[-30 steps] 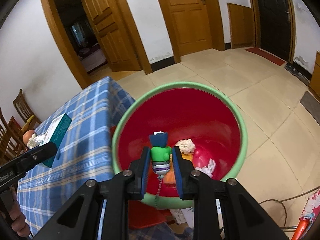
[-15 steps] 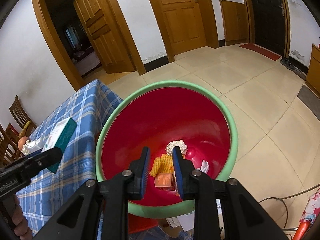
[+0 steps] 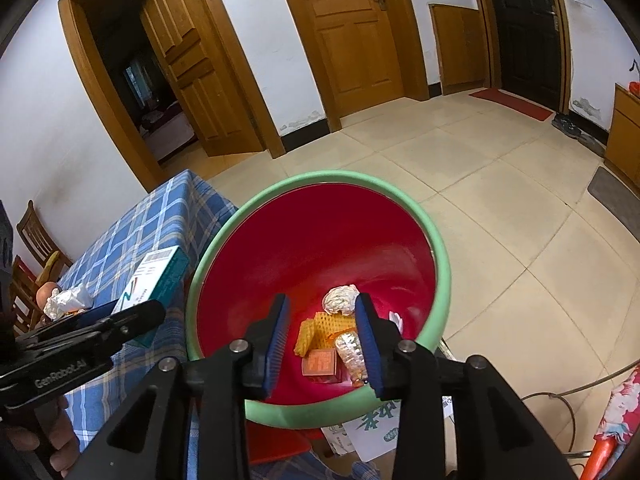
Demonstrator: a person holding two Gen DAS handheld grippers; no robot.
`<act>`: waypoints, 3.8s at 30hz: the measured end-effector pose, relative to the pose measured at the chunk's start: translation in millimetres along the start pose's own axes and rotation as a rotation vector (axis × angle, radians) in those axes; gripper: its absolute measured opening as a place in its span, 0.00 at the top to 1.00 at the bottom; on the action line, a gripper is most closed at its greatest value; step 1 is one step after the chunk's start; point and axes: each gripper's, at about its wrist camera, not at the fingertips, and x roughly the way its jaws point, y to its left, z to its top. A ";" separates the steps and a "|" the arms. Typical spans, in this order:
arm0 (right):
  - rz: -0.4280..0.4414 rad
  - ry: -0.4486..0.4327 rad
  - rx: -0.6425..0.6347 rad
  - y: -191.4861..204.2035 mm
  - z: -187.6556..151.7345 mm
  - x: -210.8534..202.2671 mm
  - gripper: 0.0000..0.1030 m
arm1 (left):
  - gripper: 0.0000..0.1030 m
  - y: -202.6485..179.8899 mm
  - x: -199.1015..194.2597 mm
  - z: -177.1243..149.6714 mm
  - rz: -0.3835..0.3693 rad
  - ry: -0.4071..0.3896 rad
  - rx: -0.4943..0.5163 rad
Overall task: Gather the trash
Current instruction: 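Carry the medicine box and toy figure over the red bin and release both, then move both open grippers back over the table, then grasp the light-blue plastic piece with the right gripper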
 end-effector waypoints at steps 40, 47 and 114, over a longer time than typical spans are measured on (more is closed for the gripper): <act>0.044 -0.015 -0.042 45.8 -4.2 -20.3 0.25 | 0.38 67.4 -54.7 -18.1 0.086 -0.085 -0.139; 0.077 -0.009 -0.086 74.6 -5.5 -17.6 0.23 | 0.38 105.4 -70.9 -26.2 0.134 -0.106 -0.195; 0.291 0.121 -0.352 212.0 -13.6 51.9 0.86 | 0.30 223.3 -83.9 -33.3 0.246 -0.167 -0.393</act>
